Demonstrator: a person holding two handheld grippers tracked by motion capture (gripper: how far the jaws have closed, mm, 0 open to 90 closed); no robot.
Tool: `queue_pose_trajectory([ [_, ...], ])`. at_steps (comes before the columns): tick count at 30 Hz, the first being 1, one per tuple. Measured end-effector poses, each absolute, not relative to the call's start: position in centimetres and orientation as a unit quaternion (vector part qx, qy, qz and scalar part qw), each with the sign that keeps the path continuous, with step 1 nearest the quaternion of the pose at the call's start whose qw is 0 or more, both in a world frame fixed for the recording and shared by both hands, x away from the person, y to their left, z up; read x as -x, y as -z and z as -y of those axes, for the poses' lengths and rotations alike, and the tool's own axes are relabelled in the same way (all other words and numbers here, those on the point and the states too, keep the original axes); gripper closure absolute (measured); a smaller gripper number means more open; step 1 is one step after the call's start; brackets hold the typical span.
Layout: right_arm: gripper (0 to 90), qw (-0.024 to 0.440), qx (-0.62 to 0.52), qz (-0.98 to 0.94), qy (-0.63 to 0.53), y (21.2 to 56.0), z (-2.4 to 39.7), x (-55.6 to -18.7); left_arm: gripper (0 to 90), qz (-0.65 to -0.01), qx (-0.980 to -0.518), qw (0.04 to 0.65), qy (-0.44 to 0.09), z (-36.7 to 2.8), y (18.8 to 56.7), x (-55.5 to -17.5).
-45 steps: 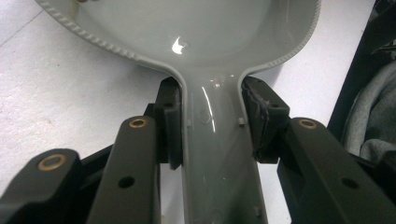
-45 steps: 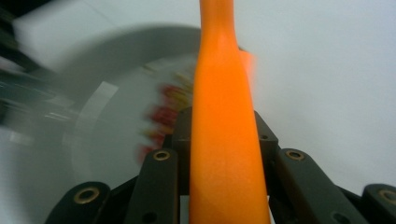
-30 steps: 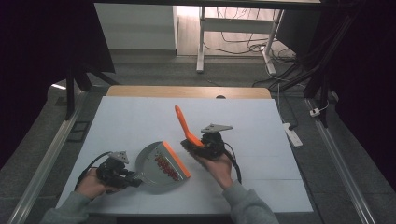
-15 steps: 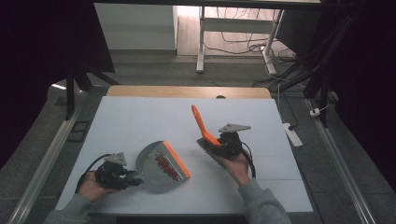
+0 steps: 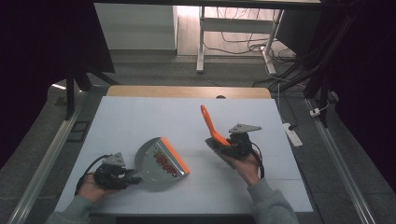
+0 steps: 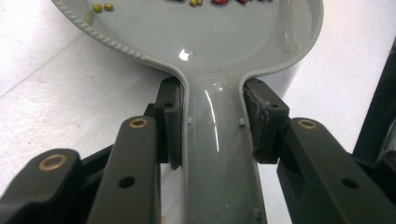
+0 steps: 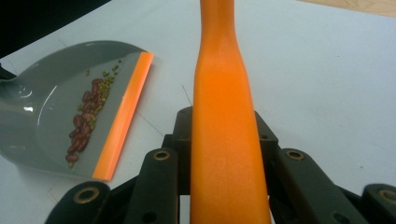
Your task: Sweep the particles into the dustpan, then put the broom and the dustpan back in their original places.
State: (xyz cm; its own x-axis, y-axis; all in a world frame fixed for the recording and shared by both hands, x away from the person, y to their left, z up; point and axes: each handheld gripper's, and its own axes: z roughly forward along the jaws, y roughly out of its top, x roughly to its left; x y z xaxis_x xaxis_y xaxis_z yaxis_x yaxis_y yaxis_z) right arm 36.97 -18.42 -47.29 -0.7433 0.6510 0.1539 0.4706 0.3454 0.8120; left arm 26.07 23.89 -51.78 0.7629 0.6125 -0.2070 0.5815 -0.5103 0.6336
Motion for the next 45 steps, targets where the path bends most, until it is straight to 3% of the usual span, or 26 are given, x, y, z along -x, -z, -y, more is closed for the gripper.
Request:
queue_pose_trajectory([
  [27,70.7,0.097,-0.322,-0.82,-0.463,46.9,22.7,-35.3,61.5,-0.45,-0.791,0.408,-0.072,-24.4,50.4,-25.1],
  [45,70.7,0.065,-0.344,-0.814,-0.463,47.5,24.0,-33.8,61.4,-0.506,-0.753,0.409,-0.101,-24.8,50.4,-24.1],
])
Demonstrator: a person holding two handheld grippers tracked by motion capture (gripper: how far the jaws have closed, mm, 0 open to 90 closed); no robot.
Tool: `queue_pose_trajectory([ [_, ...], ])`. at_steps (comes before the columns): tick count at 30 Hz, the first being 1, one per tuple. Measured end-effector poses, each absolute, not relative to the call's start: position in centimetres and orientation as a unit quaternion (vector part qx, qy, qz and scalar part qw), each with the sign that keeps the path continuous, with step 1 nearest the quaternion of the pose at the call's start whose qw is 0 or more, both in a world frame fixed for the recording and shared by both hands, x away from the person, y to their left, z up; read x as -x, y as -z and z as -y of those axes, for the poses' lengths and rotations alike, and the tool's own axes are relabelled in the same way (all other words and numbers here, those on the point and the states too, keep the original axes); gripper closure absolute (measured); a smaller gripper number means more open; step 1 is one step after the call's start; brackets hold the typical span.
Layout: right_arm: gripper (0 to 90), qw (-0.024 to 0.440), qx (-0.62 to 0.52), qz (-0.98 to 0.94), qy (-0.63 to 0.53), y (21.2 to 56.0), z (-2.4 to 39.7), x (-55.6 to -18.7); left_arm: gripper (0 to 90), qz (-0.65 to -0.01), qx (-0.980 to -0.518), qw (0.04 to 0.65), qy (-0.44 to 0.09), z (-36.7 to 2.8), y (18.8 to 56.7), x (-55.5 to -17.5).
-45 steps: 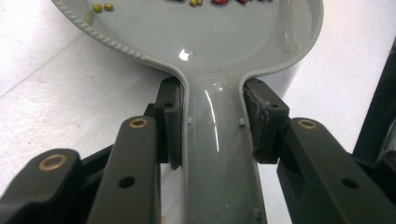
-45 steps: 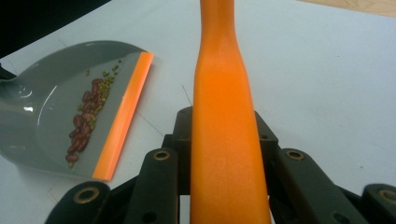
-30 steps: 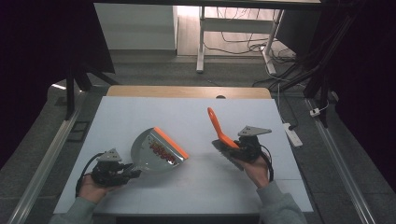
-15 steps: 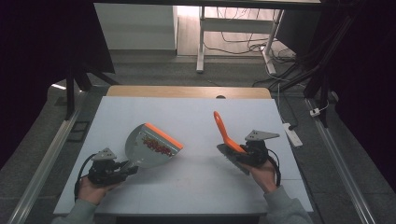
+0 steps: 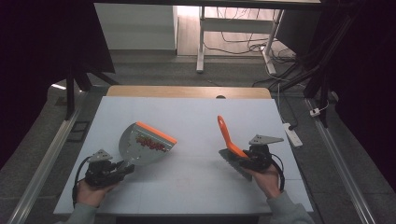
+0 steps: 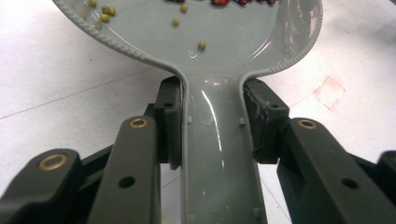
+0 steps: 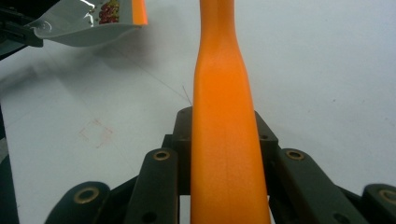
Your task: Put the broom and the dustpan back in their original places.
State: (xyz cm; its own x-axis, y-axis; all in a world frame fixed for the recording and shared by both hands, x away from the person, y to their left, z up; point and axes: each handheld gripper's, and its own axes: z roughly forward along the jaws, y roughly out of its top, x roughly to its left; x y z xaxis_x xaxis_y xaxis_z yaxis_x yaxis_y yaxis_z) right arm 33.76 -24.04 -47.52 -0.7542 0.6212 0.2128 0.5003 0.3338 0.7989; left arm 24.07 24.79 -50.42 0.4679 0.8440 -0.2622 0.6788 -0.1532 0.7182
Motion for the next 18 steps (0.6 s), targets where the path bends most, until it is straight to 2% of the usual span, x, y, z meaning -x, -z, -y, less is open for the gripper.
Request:
queue_pose_trajectory([
  [18,70.7,0.019,-0.383,-0.807,-0.45,48.49,24.93,-33.81,61.4,-0.59,-0.702,0.379,-0.123,-24.66,51.43,-23.05],
])
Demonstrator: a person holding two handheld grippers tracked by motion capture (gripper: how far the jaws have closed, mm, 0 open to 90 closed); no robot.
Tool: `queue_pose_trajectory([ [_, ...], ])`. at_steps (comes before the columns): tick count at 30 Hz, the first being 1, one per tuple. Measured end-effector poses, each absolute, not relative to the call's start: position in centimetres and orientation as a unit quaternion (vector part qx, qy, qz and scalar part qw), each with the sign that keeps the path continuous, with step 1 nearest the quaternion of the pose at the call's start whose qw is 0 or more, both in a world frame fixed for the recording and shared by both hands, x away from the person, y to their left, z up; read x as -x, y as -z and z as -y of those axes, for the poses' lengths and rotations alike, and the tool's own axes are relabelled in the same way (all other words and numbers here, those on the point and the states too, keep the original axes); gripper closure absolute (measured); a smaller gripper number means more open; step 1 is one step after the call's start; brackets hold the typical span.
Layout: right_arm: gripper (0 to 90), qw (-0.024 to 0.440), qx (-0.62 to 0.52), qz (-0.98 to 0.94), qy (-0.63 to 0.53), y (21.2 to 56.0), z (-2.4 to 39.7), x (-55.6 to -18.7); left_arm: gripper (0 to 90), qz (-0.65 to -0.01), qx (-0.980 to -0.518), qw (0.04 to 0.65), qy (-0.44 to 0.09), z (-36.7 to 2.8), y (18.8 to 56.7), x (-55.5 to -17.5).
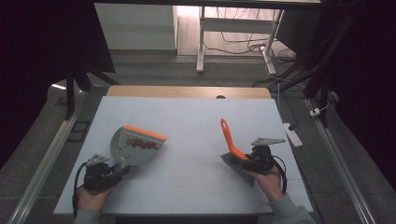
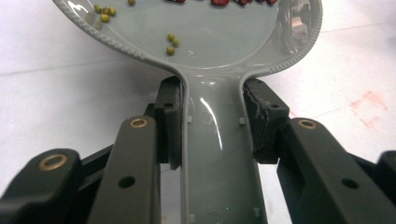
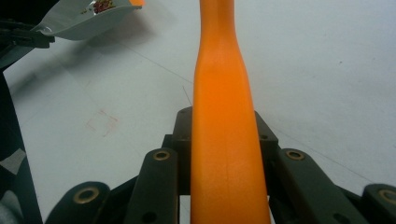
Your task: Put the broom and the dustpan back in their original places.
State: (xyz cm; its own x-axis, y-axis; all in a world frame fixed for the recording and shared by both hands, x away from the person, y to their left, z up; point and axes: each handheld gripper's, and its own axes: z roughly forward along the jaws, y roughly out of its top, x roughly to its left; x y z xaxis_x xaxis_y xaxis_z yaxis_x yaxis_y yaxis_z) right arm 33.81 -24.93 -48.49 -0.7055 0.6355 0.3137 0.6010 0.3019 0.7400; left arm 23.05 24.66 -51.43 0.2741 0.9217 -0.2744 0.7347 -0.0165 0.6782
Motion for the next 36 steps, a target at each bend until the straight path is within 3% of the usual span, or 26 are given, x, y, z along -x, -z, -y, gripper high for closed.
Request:
queue_pose_trajectory([
  [17,70.7,0.01,-0.395,-0.81,-0.432,49.1,25.7,-33.8,61.4,-0.656,-0.653,0.352,-0.139,-22.9,52.3,-23.7],
  [32,70.6,0.002,-0.426,-0.807,-0.41,50.7,26.5,-35.2,61.2,-0.677,-0.643,0.33,-0.14,-22.2,53.2,-24.3],
  [36,65.4,0.012,-0.427,-0.812,-0.397,51.1,26.9,-35.7,61.1,-0.677,-0.644,0.328,-0.138,-22.3,53.3,-24.3],
])
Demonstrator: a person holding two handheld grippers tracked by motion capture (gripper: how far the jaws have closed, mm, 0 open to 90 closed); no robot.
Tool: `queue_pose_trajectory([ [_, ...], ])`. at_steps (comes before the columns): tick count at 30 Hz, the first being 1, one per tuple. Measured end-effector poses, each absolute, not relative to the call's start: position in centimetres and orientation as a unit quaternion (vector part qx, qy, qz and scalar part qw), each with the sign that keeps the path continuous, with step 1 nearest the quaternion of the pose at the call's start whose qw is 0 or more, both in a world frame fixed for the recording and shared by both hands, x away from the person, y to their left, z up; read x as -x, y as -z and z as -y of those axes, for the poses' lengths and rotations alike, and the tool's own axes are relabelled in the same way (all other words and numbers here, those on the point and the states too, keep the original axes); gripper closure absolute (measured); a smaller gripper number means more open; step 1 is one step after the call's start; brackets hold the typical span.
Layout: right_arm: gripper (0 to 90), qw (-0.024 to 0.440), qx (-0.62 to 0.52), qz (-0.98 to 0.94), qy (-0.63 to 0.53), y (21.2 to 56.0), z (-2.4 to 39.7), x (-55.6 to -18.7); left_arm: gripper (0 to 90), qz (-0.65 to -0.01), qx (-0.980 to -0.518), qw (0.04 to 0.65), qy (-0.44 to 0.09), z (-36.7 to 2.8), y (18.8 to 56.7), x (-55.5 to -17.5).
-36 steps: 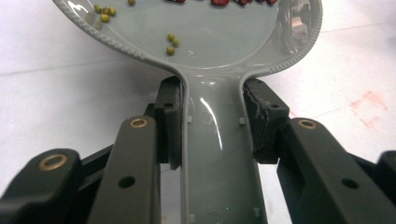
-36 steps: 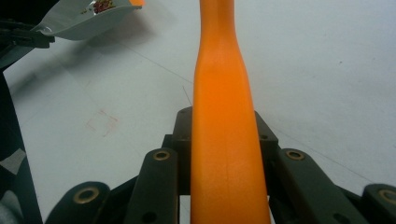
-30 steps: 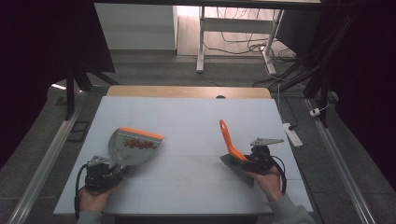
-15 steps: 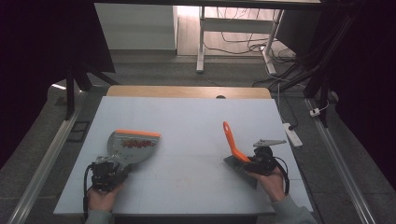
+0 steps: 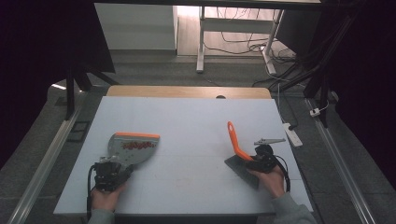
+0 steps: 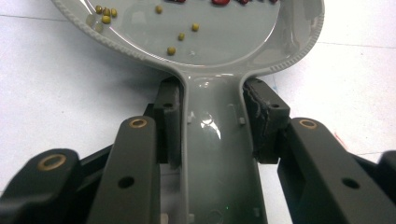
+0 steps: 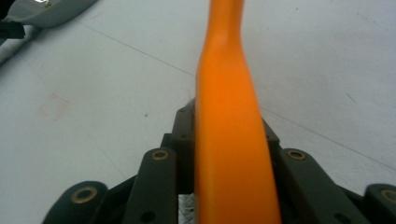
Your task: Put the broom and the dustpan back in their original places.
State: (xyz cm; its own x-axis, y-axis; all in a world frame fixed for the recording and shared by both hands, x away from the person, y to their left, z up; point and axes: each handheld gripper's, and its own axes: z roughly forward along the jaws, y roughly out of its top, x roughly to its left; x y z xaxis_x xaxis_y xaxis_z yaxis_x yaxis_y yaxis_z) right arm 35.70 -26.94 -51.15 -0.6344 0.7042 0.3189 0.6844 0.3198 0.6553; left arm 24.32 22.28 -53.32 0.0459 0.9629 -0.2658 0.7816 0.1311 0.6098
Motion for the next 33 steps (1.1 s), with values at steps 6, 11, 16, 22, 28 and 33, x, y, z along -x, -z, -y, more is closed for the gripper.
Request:
queue_pose_trajectory([
  [6,53.8,0.041,-0.427,-0.825,-0.369,51.3,27.1,-36.0,57.3,-0.675,-0.646,0.33,-0.134,-22.3,53.4,-24.3],
  [11,47.2,0.057,-0.43,-0.827,-0.357,51.2,27.0,-36.1,40.6,-0.665,-0.653,0.337,-0.133,-22.4,53.3,-24.3],
  [16,43.5,0.06,-0.449,-0.821,-0.347,51.2,27.2,-36.2,27.6,-0.658,-0.657,0.338,-0.145,-22.4,52.9,-24.0],
  [22,40.0,0.081,-0.466,-0.816,-0.334,51.1,27.4,-36.2,22.1,-0.647,-0.665,0.342,-0.153,-22.9,52.2,-23.3],
  [28,38.5,0.11,-0.47,-0.805,-0.345,50.3,27.9,-36.0,22.3,-0.628,-0.677,0.348,-0.164,-23.6,51.2,-22.7],
  [33,40.1,0.112,-0.438,-0.81,-0.372,49.4,27.6,-35.3,24.2,-0.59,-0.703,0.357,-0.175,-23.8,50.3,-22.5],
])
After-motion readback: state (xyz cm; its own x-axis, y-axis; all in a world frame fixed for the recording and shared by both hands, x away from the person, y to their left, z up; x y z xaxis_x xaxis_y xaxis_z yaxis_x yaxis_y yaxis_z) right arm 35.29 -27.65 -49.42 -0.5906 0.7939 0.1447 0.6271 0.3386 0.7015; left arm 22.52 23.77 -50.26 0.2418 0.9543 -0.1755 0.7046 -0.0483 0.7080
